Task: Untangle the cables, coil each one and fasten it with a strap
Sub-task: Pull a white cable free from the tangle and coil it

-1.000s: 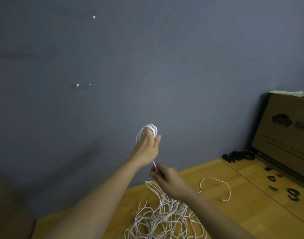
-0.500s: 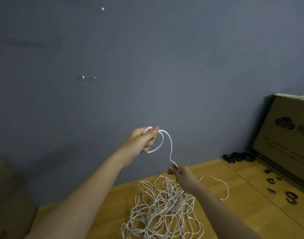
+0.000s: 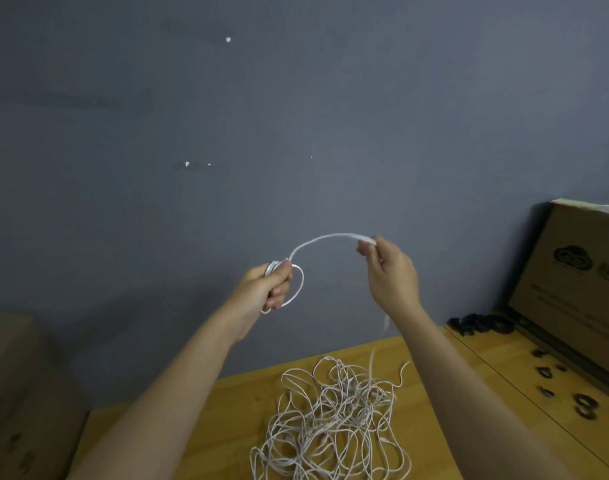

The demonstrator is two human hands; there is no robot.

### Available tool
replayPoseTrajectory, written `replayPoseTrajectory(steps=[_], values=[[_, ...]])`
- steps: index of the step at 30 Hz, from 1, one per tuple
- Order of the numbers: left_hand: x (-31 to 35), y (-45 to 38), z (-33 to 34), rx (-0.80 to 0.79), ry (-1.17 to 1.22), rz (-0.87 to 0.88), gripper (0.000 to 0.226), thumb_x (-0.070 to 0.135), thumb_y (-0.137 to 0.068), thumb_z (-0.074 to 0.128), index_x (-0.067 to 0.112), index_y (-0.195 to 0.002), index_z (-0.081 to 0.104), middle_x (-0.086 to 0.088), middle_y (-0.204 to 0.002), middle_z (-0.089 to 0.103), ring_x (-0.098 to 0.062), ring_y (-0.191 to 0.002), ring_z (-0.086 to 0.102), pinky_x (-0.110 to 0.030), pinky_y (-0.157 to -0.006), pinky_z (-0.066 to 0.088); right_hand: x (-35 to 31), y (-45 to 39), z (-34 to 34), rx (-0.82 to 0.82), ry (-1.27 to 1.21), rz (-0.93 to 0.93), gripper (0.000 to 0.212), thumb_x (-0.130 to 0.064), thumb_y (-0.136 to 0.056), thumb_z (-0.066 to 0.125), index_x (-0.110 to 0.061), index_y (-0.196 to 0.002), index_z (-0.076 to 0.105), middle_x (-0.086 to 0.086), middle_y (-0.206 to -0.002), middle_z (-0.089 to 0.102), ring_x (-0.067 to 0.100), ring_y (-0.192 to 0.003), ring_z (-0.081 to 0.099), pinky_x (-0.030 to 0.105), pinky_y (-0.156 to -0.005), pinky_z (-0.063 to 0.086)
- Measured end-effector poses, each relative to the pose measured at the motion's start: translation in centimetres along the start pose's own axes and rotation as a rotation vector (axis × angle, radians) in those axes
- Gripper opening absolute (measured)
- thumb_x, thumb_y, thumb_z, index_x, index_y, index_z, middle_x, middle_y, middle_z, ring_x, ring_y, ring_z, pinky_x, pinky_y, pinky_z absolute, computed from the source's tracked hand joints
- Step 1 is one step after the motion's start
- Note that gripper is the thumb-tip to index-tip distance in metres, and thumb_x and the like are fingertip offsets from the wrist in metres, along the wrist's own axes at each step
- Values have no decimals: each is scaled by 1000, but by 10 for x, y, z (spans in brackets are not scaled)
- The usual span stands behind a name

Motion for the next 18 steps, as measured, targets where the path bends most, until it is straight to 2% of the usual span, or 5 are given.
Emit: replayPoseTrajectory(steps=[4,8,12,15,18], values=[[-3,21,13,-139,330,-108,32,38,-87,47,18,-64,37,9,-48,24,-4,-38,16,-20,-45,12,50,20,44,-313,98,199,36,-40,-99,44,-19,-94,72,6,-95,71,28,-100,57,36,-80,44],[6,30,20,-130,463,-93,27,36,-88,46,16,-70,43,9,-45,27,-4,-36,19,-18,-42,22,47,64,91,-505,651,-91,32,-44,-100,36,-40,-117,63,-2,-102,70,25,-107,48,33,-79,30],[3,19,16,45,411,0,25,26,-100,41,14,-80,48,10,-47,37,-4,-37,33,-14,-41,29,31,126,138,-737,676,-253,30,-27,-101,44,-34,-128,54,3,-109,68,29,-95,65,33,-71,46],[-9,9,16,161,306,91,20,14,-101,42,13,-82,48,11,-53,51,-7,-50,55,-18,-55,47,1,155,140,-678,659,-423,23,-36,-96,53,-21,-109,65,8,-95,70,30,-83,68,31,-61,47],[-31,1,17,187,-146,165,20,11,-102,39,14,-83,43,7,-64,58,-7,-65,57,-33,-82,50,-30,174,120,-495,645,-649,32,-47,-66,83,-21,-59,66,-2,-48,58,17,-41,57,16,-36,34]])
Point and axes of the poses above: each hand's wrist, its own y-axis away from the middle knuckle, its own z-axis out of the palm, x = y × z, the point moved 10 cm from there along -y, towards the middle knuckle
